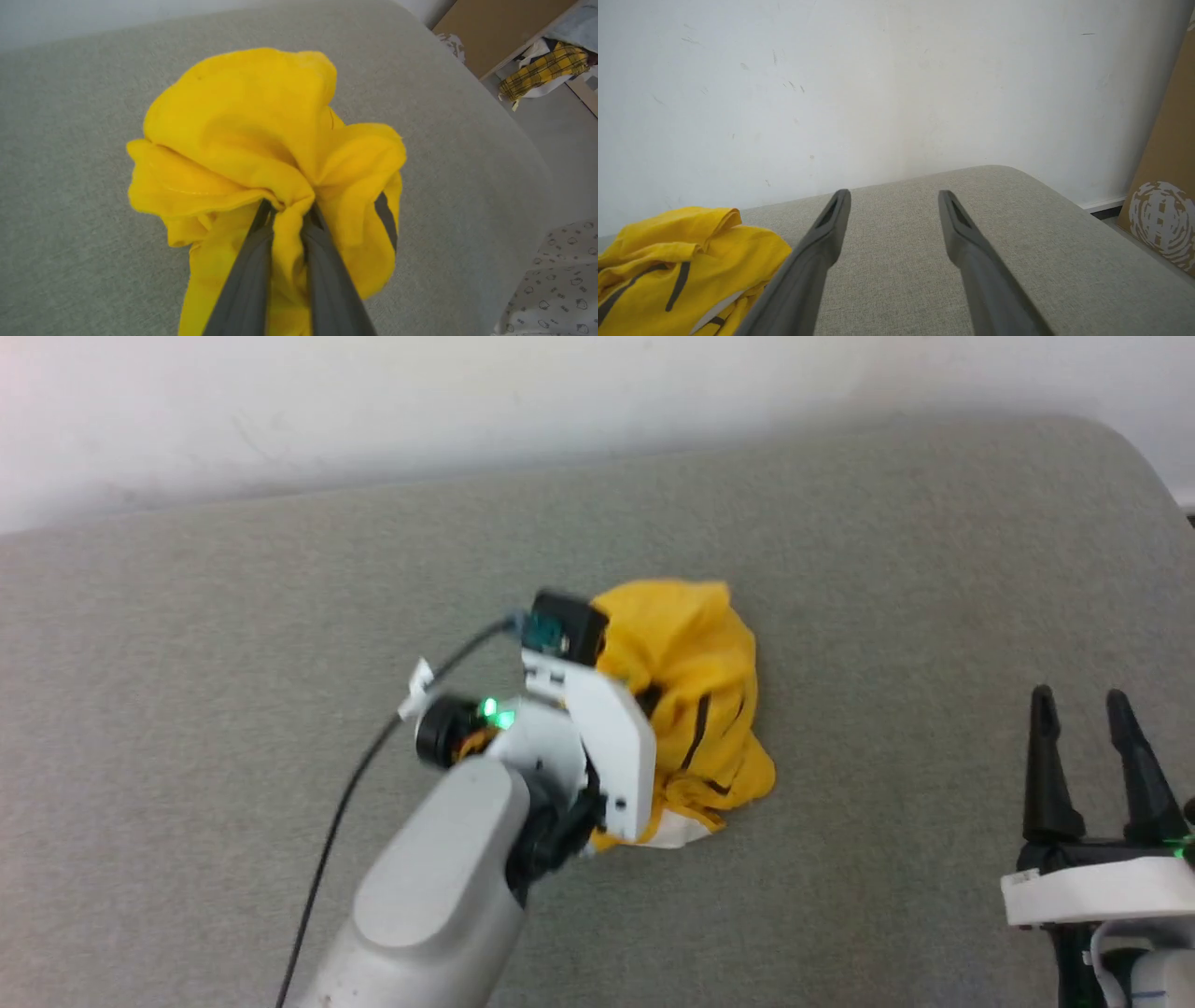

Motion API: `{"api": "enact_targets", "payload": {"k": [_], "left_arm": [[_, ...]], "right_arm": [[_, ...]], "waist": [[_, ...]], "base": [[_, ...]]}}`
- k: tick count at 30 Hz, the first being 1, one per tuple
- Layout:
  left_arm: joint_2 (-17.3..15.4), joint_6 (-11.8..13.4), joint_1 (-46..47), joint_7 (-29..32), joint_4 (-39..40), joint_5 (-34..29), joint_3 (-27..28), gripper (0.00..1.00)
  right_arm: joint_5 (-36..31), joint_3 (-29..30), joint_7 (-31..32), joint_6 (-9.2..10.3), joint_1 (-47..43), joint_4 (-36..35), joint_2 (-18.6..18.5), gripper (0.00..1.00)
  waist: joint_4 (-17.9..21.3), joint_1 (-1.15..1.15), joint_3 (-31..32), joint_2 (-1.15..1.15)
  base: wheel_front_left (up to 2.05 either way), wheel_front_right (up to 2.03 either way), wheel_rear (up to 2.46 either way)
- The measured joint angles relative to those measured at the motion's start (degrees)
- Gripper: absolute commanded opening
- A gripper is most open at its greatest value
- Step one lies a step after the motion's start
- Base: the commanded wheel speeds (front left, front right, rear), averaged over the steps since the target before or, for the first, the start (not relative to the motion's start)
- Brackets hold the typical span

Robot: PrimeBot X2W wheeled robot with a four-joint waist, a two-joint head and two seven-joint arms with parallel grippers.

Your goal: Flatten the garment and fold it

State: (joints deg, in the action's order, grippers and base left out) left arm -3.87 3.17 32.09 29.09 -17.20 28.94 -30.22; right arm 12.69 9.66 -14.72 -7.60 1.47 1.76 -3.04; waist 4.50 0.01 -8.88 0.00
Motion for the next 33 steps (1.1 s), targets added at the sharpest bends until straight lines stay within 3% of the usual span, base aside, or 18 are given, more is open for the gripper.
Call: {"api": "enact_targets", "payload": {"k": [2,3,4,5,11,18,25,29,33], "left_arm": [[0.2,0.8,-0.7,-1.8,-4.7,-0.4,-0.8,0.04],[0.2,1.0,-0.7,-2.5,-6.7,-0.6,-1.2,0.30],[0.2,1.0,-0.7,-3.3,-8.2,-0.8,-1.5,0.86],[0.3,1.2,-0.7,-4.5,-9.4,-0.7,-1.5,1.00],[0.7,1.4,1.1,-13.8,-9.6,1.6,-1.1,1.00],[-0.6,1.7,-2.0,-25.8,2.1,4.7,4.0,1.00],[-9.9,7.6,-19.5,-38.9,16.5,1.9,12.0,1.00],[-11.2,11.1,-30.3,-42.5,21.1,0.0,14.7,1.00],[-10.9,12.3,-37.8,-43.5,22.8,-2.5,15.5,1.00]], "right_arm": [[0.0,-0.6,0.0,0.00,0.5,0.2,0.0,1.00],[0.0,-0.7,0.0,0.00,0.6,0.2,0.0,1.00],[0.0,-0.7,0.0,0.00,0.7,0.3,0.0,1.00],[0.0,-0.6,0.0,0.01,0.7,0.3,0.0,1.00],[-0.2,-0.2,0.0,0.00,0.5,0.8,0.0,1.00],[-0.6,-0.4,0.0,0.00,-1.3,1.1,0.0,1.00],[-0.7,-0.4,0.0,0.01,-3.5,0.9,0.0,1.00],[-0.7,-0.4,0.0,0.00,-4.5,0.9,0.0,1.00],[-0.7,-0.4,0.0,0.00,-5.5,1.0,0.0,1.00]], "waist": [[0.8,0.00,-0.7,0.00],[1.2,0.00,-1.0,0.00],[1.6,0.00,-1.3,0.00],[1.9,0.00,-1.5,0.00],[1.9,0.00,-1.5,0.00],[0.6,-0.02,1.7,0.00],[-0.5,-0.02,4.0,0.00],[-1.1,-0.02,4.1,0.00],[-1.7,-0.02,4.1,0.00]], "base": [[0.00,0.00,0.00],[0.00,0.00,0.00],[0.00,0.00,0.00],[0.00,0.00,0.00],[0.00,0.00,0.00],[0.00,0.00,0.00],[0.00,0.00,0.00],[0.00,0.00,0.00],[0.00,0.00,0.00]]}}
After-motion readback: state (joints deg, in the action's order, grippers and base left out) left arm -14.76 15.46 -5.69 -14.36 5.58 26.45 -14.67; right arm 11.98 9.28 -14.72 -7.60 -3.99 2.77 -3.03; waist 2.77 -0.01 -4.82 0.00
